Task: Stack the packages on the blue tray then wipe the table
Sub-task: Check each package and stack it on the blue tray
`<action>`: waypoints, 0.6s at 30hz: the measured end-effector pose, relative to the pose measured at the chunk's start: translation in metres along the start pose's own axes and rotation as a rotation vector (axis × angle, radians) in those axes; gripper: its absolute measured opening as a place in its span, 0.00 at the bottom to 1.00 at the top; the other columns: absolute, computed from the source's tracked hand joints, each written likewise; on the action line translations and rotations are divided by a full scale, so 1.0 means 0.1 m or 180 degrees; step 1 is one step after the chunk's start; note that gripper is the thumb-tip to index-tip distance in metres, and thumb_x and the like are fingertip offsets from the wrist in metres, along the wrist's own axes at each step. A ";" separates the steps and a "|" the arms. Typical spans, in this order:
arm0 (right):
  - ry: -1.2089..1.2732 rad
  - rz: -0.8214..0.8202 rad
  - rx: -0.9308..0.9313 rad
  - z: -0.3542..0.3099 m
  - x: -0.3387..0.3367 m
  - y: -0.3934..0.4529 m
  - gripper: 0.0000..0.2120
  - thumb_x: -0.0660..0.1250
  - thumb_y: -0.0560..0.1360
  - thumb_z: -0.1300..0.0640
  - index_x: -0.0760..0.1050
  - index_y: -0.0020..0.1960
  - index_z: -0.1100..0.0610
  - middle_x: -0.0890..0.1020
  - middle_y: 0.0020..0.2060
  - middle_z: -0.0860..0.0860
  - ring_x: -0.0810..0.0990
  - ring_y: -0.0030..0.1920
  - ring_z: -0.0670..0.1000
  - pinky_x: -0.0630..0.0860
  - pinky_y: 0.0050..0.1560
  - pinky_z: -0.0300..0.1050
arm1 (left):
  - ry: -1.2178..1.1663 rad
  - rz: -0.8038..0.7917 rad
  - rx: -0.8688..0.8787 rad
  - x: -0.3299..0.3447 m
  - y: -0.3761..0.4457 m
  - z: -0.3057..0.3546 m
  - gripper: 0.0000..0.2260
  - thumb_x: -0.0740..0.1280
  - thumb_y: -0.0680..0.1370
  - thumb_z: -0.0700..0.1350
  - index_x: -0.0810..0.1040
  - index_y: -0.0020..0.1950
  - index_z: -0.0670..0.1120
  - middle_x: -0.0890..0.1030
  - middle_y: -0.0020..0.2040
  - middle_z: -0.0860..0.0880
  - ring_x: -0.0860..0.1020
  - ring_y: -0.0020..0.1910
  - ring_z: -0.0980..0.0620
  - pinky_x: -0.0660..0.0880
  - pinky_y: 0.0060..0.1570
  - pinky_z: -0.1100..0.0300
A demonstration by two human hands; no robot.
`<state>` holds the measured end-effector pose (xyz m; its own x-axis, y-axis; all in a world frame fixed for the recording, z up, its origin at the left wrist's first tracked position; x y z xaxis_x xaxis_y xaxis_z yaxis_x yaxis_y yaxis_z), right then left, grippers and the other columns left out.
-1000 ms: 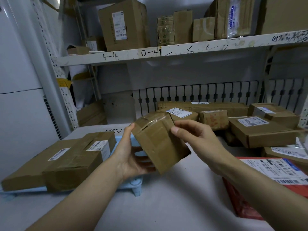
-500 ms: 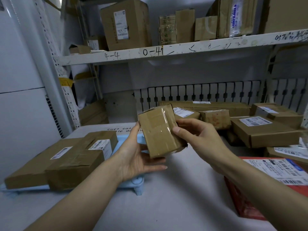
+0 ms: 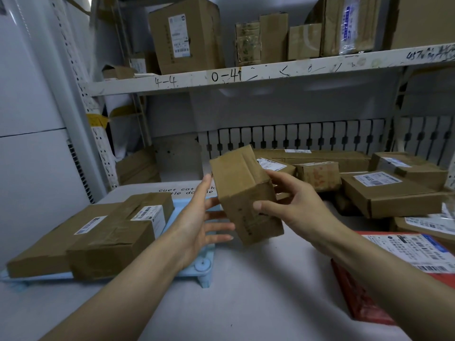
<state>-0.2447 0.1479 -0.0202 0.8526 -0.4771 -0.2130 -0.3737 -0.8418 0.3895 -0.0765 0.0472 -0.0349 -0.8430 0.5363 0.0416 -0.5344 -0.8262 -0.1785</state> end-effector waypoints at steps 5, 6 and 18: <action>0.0231 0.0163 0.0020 0.02 -0.02 0.02 0.22 0.74 0.73 0.60 0.77 0.66 0.51 0.85 0.50 0.47 0.83 0.44 0.42 0.79 0.44 0.31 | 0.0496 0.0123 0.0455 -0.01 -0.02 0.01 0.34 0.59 0.68 0.75 0.81 0.61 0.53 0.84 0.55 0.47 0.81 0.54 0.50 0.76 0.58 0.53; 0.0295 0.0165 0.0009 0.03 -0.02 0.01 0.19 0.74 0.74 0.60 0.78 0.64 0.50 0.85 0.50 0.45 0.83 0.46 0.41 0.78 0.44 0.31 | 0.0528 0.0095 0.0513 0.00 -0.03 0.01 0.35 0.61 0.66 0.76 0.80 0.62 0.54 0.84 0.57 0.49 0.80 0.58 0.50 0.73 0.64 0.51; 0.0792 0.0385 0.0272 0.03 -0.03 0.04 0.07 0.69 0.77 0.54 0.81 0.54 0.52 0.87 0.46 0.49 0.85 0.46 0.45 0.83 0.47 0.43 | 0.0288 -0.0297 0.0801 0.09 -0.10 0.01 0.30 0.74 0.66 0.56 0.72 0.67 0.60 0.84 0.56 0.49 0.83 0.54 0.53 0.75 0.50 0.57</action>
<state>-0.2499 0.1458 -0.0210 0.8594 -0.5077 0.0610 -0.4987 -0.8057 0.3196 -0.0792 0.0600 -0.0319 -0.7866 0.6159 -0.0437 -0.6174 -0.7833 0.0721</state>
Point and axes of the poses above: each hand's wrist, its own y-axis towards the middle knuckle, its own x-axis out of the palm, z = x × y, the point moved 2 cm from there along y, towards the middle knuckle
